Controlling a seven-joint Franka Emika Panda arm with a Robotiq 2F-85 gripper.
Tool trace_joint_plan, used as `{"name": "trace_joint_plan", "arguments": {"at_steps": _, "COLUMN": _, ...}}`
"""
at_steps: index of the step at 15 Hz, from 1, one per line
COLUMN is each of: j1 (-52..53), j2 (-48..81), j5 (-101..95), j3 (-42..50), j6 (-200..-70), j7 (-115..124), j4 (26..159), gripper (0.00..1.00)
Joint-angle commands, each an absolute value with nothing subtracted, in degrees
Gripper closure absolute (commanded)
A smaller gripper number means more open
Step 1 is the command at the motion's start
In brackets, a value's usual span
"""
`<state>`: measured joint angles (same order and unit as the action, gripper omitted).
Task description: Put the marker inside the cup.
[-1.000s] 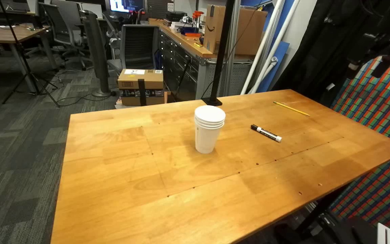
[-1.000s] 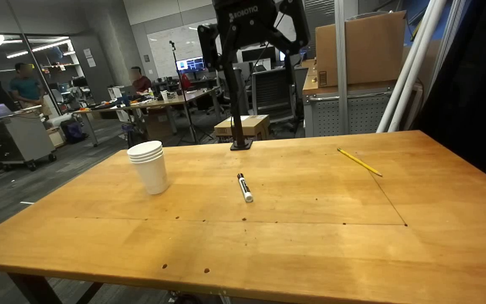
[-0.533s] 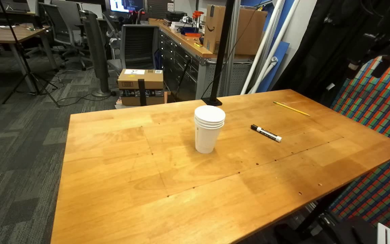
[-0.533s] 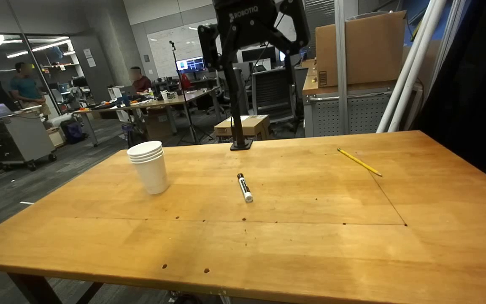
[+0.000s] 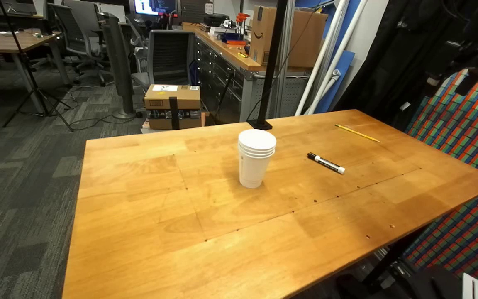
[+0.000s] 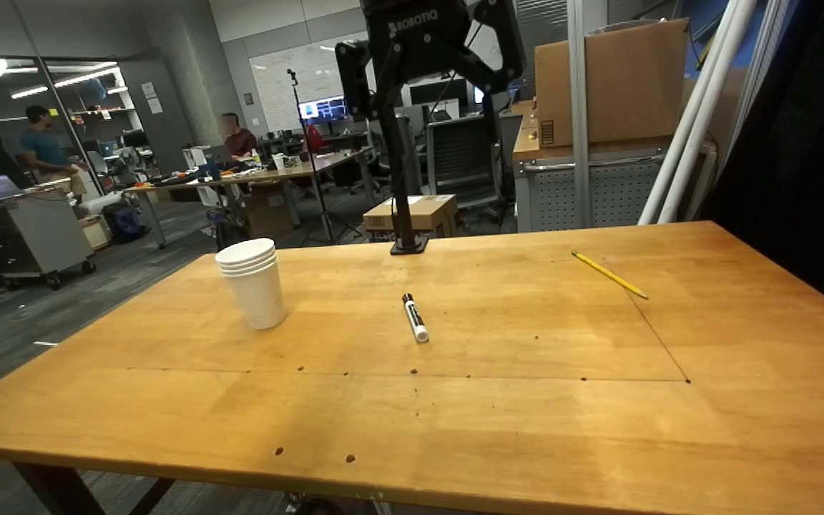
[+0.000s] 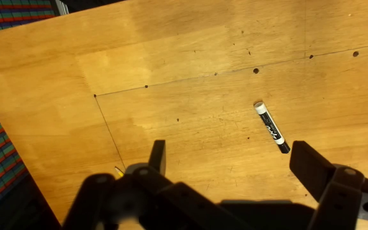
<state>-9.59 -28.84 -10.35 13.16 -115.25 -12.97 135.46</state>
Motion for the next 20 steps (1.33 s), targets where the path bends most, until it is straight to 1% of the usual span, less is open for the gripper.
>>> {"name": "trace_joint_plan", "arguments": {"at_steps": 1, "j1": -9.8, "j2": -28.8, "j5": -10.2, "j3": 13.0, "j6": -115.1, "j7": -13.1, "j4": 135.3, "gripper": 0.00}}
{"name": "trace_joint_plan", "arguments": {"at_steps": 6, "j1": -8.2, "j2": -28.0, "j5": -9.4, "j3": 13.4, "j6": -116.5, "j7": -16.7, "j4": 135.7, "gripper": 0.00}}
{"name": "trace_joint_plan", "arguments": {"at_steps": 14, "j1": -4.6, "j2": -26.5, "j5": -6.3, "j3": 15.1, "j6": -121.1, "j7": -28.9, "j4": 136.5, "gripper": 0.00}}
{"name": "trace_joint_plan", "arguments": {"at_steps": 20, "j1": -1.8, "j2": -21.7, "j5": -1.9, "j3": 16.0, "j6": -125.5, "j7": -37.6, "j4": 134.9, "gripper": 0.00}}
